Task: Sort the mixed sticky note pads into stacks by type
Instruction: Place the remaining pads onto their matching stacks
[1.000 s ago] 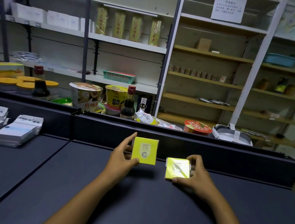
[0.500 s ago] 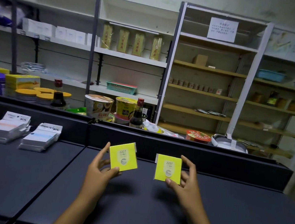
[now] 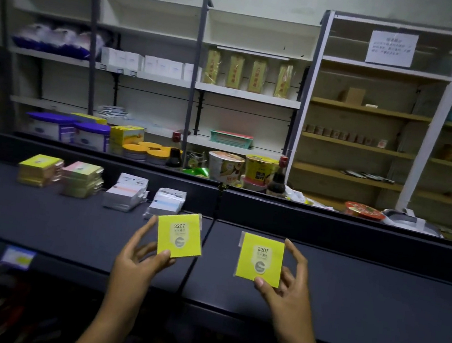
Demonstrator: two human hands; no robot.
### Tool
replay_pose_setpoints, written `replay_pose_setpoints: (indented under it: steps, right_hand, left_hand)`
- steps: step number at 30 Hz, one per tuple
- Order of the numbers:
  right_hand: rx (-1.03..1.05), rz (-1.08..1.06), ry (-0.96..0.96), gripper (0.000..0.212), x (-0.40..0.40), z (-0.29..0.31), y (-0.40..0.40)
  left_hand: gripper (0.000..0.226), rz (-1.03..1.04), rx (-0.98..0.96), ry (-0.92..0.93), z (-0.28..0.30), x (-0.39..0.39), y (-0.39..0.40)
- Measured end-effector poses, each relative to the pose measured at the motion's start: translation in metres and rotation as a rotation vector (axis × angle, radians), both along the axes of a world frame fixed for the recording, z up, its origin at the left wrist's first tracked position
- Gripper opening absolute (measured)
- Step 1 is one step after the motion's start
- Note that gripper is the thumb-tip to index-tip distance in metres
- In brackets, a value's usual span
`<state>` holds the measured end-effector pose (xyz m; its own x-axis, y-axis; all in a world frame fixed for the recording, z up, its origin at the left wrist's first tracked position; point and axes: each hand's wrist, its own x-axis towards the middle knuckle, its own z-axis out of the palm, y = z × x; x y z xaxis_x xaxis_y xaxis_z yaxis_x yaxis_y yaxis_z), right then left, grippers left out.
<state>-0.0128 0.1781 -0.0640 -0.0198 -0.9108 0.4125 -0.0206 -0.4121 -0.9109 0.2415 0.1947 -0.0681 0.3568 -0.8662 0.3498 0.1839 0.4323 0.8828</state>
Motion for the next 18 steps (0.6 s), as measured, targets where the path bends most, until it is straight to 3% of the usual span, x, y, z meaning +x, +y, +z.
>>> replay_pose_setpoints:
  steps: [10, 18]
  right_hand:
    - [-0.035, 0.074, 0.025, 0.079, 0.113, 0.006, 0.035]
    - [-0.067, 0.178, 0.083, 0.078, 0.185, 0.013, 0.012]
  left_hand:
    - [0.051, 0.100, -0.007, -0.019, 0.001, 0.109, 0.068]
    - [0.035, 0.218, -0.009, 0.006, 0.007, 0.169, 0.072]
